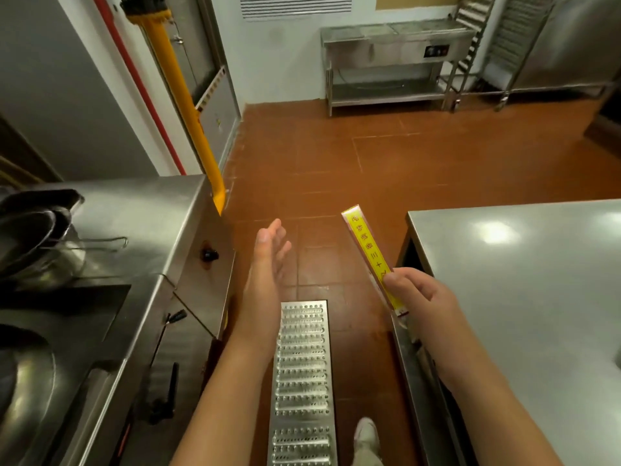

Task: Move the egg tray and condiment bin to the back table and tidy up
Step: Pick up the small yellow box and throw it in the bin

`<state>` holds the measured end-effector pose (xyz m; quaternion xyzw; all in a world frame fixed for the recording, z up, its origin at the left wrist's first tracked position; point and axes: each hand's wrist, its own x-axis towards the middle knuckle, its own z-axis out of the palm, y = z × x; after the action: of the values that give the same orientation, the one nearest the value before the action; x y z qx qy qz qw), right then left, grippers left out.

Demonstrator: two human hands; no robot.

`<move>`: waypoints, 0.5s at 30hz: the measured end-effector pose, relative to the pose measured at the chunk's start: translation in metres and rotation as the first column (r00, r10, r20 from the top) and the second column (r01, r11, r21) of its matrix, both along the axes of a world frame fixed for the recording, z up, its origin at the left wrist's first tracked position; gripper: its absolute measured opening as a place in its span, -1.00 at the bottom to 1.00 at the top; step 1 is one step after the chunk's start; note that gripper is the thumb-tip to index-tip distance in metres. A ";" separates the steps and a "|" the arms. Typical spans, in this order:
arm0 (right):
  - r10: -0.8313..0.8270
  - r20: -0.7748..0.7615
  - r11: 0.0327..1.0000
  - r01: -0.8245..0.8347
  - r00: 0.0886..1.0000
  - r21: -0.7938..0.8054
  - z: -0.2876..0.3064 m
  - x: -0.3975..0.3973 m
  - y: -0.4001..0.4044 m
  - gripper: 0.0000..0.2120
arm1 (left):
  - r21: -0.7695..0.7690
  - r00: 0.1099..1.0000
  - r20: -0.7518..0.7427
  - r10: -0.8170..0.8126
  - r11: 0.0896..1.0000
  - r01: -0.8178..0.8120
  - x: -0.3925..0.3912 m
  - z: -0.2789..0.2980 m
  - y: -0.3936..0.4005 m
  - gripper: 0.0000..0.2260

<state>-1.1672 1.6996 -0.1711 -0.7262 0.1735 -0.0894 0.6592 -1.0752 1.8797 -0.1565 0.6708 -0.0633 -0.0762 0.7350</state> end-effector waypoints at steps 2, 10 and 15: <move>0.000 0.028 1.000 -0.001 1.000 0.026 0.002 0.029 -0.018 -0.60 | 0.021 1.000 0.022 0.015 1.000 -0.016 0.024 0.007 -0.015 -0.28; 0.069 0.088 0.993 -0.077 0.994 0.085 0.016 0.144 -0.063 -0.75 | 0.060 0.995 0.039 0.097 0.993 -0.099 0.110 0.024 -0.053 -0.40; 0.117 0.077 0.983 -0.127 0.990 0.130 0.008 0.193 -0.067 -0.70 | 0.061 0.991 0.026 0.134 0.989 -0.135 0.156 0.020 -0.057 -0.41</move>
<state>-0.9738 1.6331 -0.1635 -0.6860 0.1114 -0.0620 0.7163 -0.9195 1.8230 -0.1369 0.6969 -0.0237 -0.0210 0.7164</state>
